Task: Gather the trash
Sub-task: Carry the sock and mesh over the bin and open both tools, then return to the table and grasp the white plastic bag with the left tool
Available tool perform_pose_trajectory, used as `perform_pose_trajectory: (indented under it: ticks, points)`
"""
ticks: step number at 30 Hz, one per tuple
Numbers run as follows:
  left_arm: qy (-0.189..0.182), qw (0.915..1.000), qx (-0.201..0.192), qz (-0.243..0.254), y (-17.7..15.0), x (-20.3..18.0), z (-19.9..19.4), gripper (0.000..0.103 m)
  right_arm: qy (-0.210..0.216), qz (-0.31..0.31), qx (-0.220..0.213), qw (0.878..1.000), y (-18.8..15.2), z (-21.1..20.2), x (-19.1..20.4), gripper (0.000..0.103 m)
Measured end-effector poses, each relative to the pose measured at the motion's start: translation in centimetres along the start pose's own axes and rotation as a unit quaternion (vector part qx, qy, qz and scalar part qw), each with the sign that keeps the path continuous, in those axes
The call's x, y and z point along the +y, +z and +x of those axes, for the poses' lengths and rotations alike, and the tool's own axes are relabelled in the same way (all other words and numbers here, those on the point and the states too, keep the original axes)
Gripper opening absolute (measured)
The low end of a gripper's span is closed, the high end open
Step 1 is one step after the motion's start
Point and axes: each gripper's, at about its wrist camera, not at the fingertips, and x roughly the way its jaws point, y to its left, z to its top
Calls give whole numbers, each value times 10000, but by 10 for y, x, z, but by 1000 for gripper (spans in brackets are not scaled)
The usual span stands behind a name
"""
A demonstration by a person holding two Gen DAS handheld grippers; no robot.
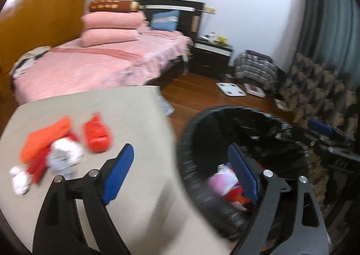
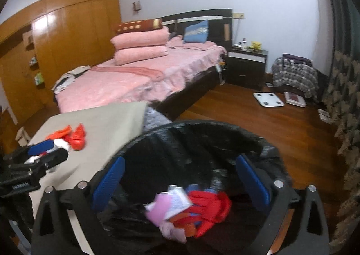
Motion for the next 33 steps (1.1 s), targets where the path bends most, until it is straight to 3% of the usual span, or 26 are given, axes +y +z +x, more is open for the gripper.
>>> perform_pose_trajectory:
  ticks: [9, 17, 22, 33]
  points:
    - [1221, 9917, 78, -398, -34, 95, -38, 86, 961, -482, 125, 9941, 1, 32, 113, 97]
    - [2034, 9755, 183, -823, -61, 177, -60, 86, 1265, -755, 381, 9883, -17, 71, 191, 97]
    - [2224, 9688, 255, -1063, -67, 220, -59, 86, 1175, -1041, 552, 9861, -33, 95, 228, 97]
    - [2029, 9670, 584, -1424, -61, 263, -22, 85, 978, -1340, 772, 9831, -47, 117, 250, 97]
